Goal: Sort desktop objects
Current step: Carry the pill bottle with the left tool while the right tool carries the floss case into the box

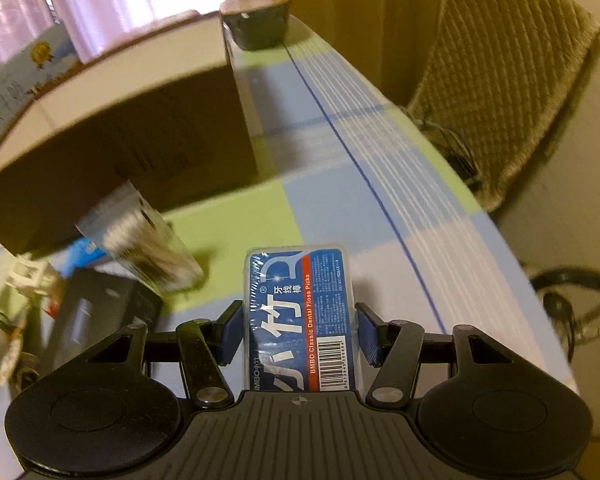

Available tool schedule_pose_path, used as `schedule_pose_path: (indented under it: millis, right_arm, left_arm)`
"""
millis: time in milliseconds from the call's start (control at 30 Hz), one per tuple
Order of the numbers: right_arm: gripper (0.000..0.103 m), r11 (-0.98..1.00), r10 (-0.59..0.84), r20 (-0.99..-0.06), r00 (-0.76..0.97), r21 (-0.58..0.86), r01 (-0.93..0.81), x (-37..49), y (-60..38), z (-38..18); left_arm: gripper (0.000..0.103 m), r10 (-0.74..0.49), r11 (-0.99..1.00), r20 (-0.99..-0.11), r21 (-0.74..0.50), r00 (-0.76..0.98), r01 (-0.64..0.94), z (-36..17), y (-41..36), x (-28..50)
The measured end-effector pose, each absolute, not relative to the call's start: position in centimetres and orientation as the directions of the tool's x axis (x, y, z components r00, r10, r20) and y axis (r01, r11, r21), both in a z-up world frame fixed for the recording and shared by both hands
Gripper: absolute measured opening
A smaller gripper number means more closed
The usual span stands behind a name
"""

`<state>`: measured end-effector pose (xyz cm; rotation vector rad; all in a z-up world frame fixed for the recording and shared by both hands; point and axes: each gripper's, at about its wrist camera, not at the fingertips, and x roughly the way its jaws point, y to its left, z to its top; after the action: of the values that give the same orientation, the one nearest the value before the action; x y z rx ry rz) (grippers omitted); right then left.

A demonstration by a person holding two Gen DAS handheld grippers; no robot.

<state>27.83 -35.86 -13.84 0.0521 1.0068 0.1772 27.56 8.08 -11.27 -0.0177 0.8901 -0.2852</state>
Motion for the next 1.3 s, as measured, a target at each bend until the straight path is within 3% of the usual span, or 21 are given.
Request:
schedule_pose_path:
  millis: [333, 667, 900, 1300]
  right_arm:
    - [0.055, 0.931, 0.342, -0.753, 0.562, 0.190, -0.313, 31.7, -35.9, -7.8]
    - [0.055, 0.852, 0.453, -0.688, 0.566, 0.148, -0.502, 38.2, -31.5, -3.6]
    - [0.055, 0.810, 0.475, -0.716, 0.512, 0.128, -0.573, 43.9, -26.6, -3.8]
    - [0.055, 0.769, 0.419, -0.833, 0.361, 0.114, -0.629, 48.6, -20.9, -9.8]
  left_arm:
    - [0.022, -0.301, 0.947, -0.670, -0.128, 0.679, 0.294, -5.3, 3.7, 27.9]
    - [0.022, -0.340, 0.925, -0.645, -0.100, 0.685, 0.365, -3.3, -1.4, 33.2]
    - [0.022, -0.356, 0.919, -0.669, -0.126, 0.652, 0.373, -3.8, -3.6, 38.0]
    - [0.022, -0.327, 0.926, -0.787, -0.158, 0.523, 0.342, -8.8, -5.4, 44.2]
